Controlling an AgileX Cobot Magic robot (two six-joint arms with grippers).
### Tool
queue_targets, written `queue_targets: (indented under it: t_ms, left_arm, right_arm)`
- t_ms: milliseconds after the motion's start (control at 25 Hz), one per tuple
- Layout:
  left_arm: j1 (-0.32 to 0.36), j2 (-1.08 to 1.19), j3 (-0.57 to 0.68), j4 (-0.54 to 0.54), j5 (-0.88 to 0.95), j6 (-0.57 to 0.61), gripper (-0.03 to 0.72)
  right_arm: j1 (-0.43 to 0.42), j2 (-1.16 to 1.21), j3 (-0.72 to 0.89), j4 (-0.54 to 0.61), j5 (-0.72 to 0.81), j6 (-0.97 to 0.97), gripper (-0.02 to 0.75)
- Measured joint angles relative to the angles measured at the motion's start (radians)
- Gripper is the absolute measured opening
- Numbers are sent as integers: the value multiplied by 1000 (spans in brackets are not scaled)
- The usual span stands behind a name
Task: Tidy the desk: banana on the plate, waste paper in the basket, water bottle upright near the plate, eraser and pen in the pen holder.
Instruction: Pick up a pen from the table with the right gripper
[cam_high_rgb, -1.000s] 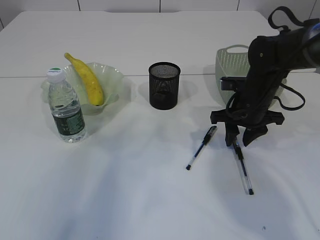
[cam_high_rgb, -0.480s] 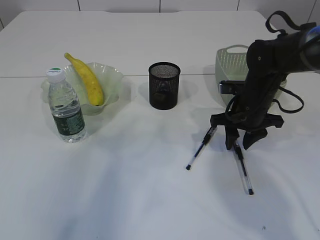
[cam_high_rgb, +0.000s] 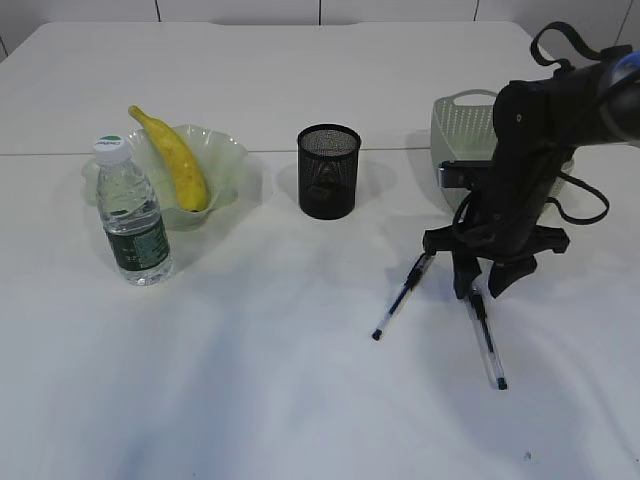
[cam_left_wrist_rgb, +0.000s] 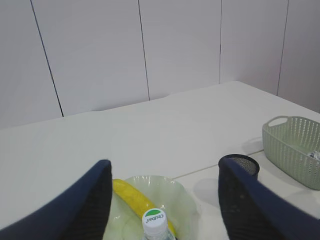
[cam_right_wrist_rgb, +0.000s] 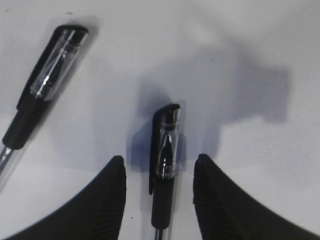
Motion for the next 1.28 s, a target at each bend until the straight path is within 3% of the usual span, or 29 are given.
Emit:
queue_targets:
  t_ms: [680,1280]
  left_arm:
    - [0,0,0,0,2,0,475]
    - [0,0,0,0,2,0,475]
  right_arm:
    - [0,0,0,-117,8,2,333]
    - [0,0,0,-33,0,7,333]
